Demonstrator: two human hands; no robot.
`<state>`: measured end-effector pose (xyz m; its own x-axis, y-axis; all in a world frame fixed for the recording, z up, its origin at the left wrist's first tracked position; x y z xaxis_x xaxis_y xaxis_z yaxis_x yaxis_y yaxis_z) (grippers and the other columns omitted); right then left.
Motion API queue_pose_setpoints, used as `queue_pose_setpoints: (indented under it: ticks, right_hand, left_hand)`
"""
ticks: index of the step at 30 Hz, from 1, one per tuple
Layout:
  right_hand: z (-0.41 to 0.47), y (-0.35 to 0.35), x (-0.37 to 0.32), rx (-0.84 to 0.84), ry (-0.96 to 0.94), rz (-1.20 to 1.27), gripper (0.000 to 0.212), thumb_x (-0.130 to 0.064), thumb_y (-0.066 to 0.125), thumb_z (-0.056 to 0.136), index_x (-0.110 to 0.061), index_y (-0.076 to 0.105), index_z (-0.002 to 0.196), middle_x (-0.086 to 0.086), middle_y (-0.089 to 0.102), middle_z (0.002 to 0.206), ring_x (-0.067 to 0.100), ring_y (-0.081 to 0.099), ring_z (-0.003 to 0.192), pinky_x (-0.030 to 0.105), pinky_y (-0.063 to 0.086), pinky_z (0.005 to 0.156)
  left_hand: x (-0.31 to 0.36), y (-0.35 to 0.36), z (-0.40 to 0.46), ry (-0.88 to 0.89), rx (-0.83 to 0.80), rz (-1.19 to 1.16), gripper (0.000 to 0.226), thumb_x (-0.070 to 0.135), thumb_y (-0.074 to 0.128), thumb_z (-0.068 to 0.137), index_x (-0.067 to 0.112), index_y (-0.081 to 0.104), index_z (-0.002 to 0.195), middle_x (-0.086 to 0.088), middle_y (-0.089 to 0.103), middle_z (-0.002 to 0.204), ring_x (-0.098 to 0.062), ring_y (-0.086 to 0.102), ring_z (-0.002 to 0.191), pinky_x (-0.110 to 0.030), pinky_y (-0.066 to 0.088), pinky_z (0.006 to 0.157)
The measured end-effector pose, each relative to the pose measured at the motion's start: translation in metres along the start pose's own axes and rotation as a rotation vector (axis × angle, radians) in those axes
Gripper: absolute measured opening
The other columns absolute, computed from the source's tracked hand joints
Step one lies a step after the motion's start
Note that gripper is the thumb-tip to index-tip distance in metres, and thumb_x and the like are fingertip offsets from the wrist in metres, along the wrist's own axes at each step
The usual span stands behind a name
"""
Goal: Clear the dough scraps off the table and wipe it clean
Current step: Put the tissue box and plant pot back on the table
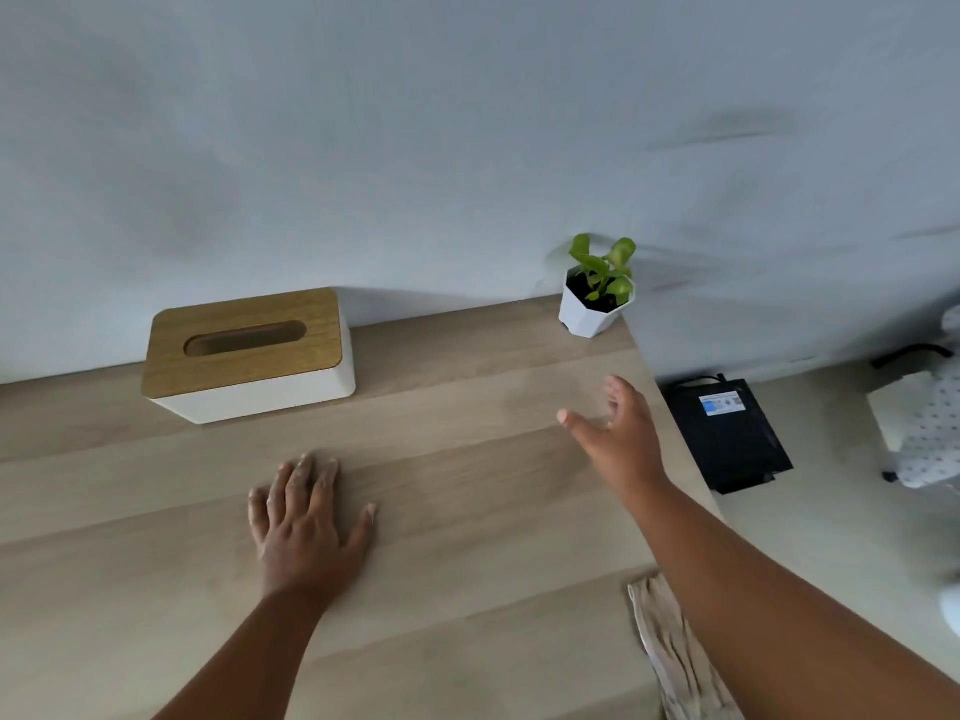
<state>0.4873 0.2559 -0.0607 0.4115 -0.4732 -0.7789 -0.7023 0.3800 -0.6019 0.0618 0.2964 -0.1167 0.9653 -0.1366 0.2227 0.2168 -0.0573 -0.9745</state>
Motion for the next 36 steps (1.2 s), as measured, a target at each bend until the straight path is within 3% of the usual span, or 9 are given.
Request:
queue_pose_setpoints:
  ticks: [6,12,19,26,30,33,36]
  right_hand:
    - [0.045,-0.011,0.003,0.063,0.039,0.071,0.098,-0.052,0.086,0.076,-0.023,0.035,0.155,0.000,0.041,0.155,0.016,0.049,0.138,0.042,0.045,0.112]
    - [0.091,-0.016,-0.001,0.095,0.044,0.074,0.111,-0.059,0.087,0.070,-0.025,0.028,0.159,0.000,0.034,0.156,0.014,0.047,0.137,0.034,0.043,0.104]
    - [0.134,-0.011,0.003,0.138,0.072,0.117,0.121,-0.053,0.093,0.065,-0.021,0.026,0.160,0.006,0.032,0.161,0.022,0.043,0.144,0.047,0.043,0.116]
    - [0.159,-0.005,0.000,0.174,0.079,0.192,0.134,-0.054,0.094,0.050,-0.024,0.022,0.159,0.001,0.039,0.159,0.019,0.049,0.140,0.046,0.046,0.115]
    - [0.169,-0.003,-0.009,0.199,0.048,0.206,0.116,-0.049,0.097,0.050,-0.023,0.041,0.148,0.000,0.055,0.144,0.015,0.059,0.128,0.041,0.052,0.108]
    - [0.167,-0.004,-0.017,0.243,0.025,0.202,0.090,-0.048,0.095,0.049,-0.042,0.048,0.126,-0.012,0.064,0.124,-0.009,0.062,0.107,0.021,0.053,0.090]
    - [0.164,-0.006,-0.021,0.263,0.023,0.211,0.089,-0.046,0.092,0.050,-0.041,0.046,0.126,-0.017,0.064,0.116,-0.022,0.057,0.095,0.010,0.045,0.080]
  left_hand:
    - [0.000,-0.001,0.001,-0.014,0.005,0.012,0.079,0.075,0.042,0.085,0.025,0.050,0.146,-0.006,0.037,0.161,-0.027,0.021,0.155,-0.056,0.011,0.125]
    - [0.001,-0.002,0.002,-0.017,0.009,0.030,0.081,0.074,0.043,0.083,0.022,0.052,0.145,-0.008,0.039,0.159,-0.028,0.023,0.154,-0.057,0.014,0.124]
    - [0.006,-0.004,0.003,-0.018,-0.022,0.025,0.087,0.074,0.040,0.084,0.018,0.049,0.150,-0.011,0.036,0.162,-0.029,0.022,0.155,-0.057,0.013,0.125]
    - [0.006,-0.004,0.004,-0.026,-0.058,0.025,0.087,0.072,0.041,0.083,0.017,0.049,0.150,-0.010,0.034,0.163,-0.028,0.020,0.156,-0.059,0.013,0.125]
    - [0.003,-0.001,0.005,-0.017,-0.050,0.040,0.085,0.072,0.043,0.083,0.018,0.050,0.149,-0.010,0.035,0.162,-0.029,0.021,0.156,-0.060,0.014,0.124]
    - [0.000,0.002,0.005,-0.013,-0.037,0.039,0.084,0.073,0.044,0.084,0.019,0.050,0.148,-0.010,0.036,0.162,-0.029,0.021,0.156,-0.061,0.015,0.123]
    - [-0.001,0.003,0.004,-0.010,-0.020,0.037,0.083,0.073,0.044,0.084,0.020,0.049,0.148,-0.008,0.034,0.162,-0.028,0.020,0.156,-0.061,0.015,0.123]
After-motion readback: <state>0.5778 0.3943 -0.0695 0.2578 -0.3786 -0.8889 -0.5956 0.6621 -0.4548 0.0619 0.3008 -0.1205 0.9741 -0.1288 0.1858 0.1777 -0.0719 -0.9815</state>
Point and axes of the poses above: each hand's wrist, its own z-axis towards the middle knuckle, its own y-axis out of the palm, x = y × z, the point moved 9 cm from there along z, towards the middle knuckle
